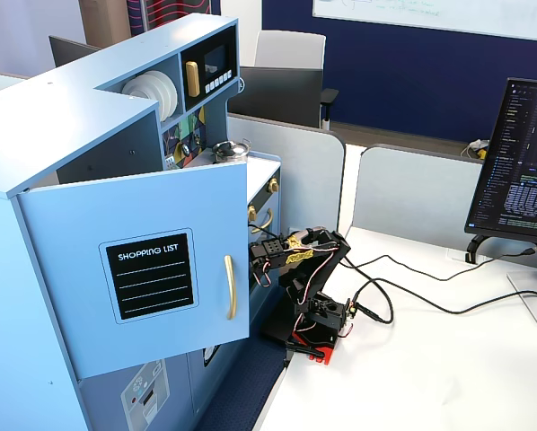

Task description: Pick up the green pineapple from the left cabinet and place it in the green recipient

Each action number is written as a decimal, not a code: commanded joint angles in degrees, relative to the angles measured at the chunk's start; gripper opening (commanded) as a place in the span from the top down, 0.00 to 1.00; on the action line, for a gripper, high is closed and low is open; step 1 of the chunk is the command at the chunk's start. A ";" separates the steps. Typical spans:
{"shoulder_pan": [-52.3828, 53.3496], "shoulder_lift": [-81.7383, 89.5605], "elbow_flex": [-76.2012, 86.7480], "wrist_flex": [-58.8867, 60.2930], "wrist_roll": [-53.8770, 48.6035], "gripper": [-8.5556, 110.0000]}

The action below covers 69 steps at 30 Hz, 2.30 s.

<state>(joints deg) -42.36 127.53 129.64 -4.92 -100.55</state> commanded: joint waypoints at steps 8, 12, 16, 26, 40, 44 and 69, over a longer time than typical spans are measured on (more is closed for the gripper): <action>-2.11 -10.02 -12.13 -8.53 3.60 0.73; -2.72 -13.36 -15.21 -8.88 3.60 0.73; -3.25 -15.91 -17.05 -9.40 3.69 0.71; -2.55 -21.71 -21.88 -11.87 7.12 0.61; -0.26 -30.32 -29.18 -12.39 1.93 0.63; 0.44 -31.73 -30.76 -12.04 1.67 0.63; -3.34 -38.94 -39.73 -10.90 2.46 0.62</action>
<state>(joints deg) -44.47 88.51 93.78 -15.29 -98.26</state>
